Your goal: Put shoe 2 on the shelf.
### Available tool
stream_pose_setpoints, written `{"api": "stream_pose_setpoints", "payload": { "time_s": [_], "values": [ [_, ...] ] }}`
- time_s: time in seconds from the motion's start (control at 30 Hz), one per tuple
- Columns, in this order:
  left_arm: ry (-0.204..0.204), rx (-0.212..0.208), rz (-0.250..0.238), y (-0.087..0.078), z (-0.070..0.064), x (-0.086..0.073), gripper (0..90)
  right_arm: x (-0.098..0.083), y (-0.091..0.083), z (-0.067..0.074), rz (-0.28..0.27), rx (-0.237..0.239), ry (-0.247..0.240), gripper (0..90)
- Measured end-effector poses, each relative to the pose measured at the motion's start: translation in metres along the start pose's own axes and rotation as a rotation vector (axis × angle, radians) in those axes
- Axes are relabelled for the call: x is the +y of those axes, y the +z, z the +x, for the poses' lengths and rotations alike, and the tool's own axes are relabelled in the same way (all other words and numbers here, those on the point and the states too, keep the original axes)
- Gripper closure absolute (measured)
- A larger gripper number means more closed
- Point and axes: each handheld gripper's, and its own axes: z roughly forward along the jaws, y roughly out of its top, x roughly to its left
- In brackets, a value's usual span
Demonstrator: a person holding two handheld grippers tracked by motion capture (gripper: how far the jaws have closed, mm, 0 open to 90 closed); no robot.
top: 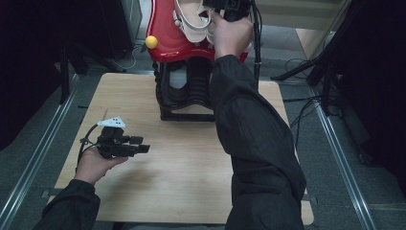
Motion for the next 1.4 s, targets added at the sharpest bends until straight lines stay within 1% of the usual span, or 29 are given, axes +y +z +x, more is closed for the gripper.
{"api": "stream_pose_setpoints", "payload": {
  "time_s": [0.07, 0.17, 0.23, 0.3, 0.4, 0.53, 0.57, 0.67, 0.7, 0.73, 0.77, 0.83, 1.0, 1.03, 1.4],
  "values": [
    [0.001, 0.001, 0.004, 0.0, 0.0, 0.0, 46.1, 0.001, -0.001, -0.001, 0.003, 0.013, 0.009, 78.5],
    [0.0, 0.002, 0.001, 0.0, 0.0, 0.0, 46.1, 0.002, -0.005, -0.001, -0.014, 0.027, -0.002, 77.8],
    [-0.002, 0.007, -0.001, 0.0, 0.0, 0.0, 46.1, 0.004, -0.009, -0.001, -0.028, 0.044, 0.009, 77.8],
    [-0.002, 0.007, -0.001, 0.0, 0.0, 0.0, 46.1, 0.005, -0.012, -0.001, -0.032, 0.038, -0.013, 76.5],
    [0.001, 0.007, 0.0, 0.001, 0.0, 0.0, 46.1, 0.007, -0.014, -0.003, -0.016, 0.039, -0.01, 75.0],
    [0.0, 0.007, 0.004, 0.0, 0.0, 0.0, 46.1, 0.008, -0.018, -0.008, 0.0, 0.031, -0.017, 71.7],
    [0.0, 0.006, 0.004, 0.0, 0.0, 0.0, 46.1, 0.008, -0.019, -0.009, -0.002, 0.03, -0.021, 70.8],
    [-0.003, 0.005, 0.005, 0.001, 0.0, 0.0, 46.1, 0.01, -0.023, -0.013, 0.005, 0.038, -0.013, 65.9],
    [-0.003, 0.006, 0.007, 0.001, 0.0, 0.0, 45.9, 0.01, -0.025, -0.014, 0.006, 0.035, -0.008, 65.0],
    [0.0, 0.01, 0.008, 0.001, 0.001, 0.0, 45.6, 0.011, -0.027, -0.015, -0.004, 0.035, -0.007, 64.2],
    [-0.007, 0.009, 0.008, 0.001, 0.001, 0.0, 45.1, 0.011, -0.029, -0.015, -0.005, 0.036, -0.007, 63.5],
    [-0.009, 0.01, 0.007, 0.001, 0.002, 0.0, 44.7, 0.012, -0.031, -0.017, 0.002, 0.037, -0.011, 62.2],
    [-0.007, 0.008, 0.011, 0.001, 0.001, 0.0, 44.7, 0.013, -0.038, -0.022, 0.007, 0.029, -0.048, 58.5],
    [-0.004, 0.008, 0.014, 0.001, 0.001, 0.0, 44.8, 0.013, -0.04, -0.023, 0.013, 0.022, -0.048, 57.3],
    [-0.004, 0.014, 0.012, 0.002, 0.001, 0.0, 44.6, 0.008, -0.056, -0.044, 0.027, 0.006, -0.051, 54.5]
  ]
}}
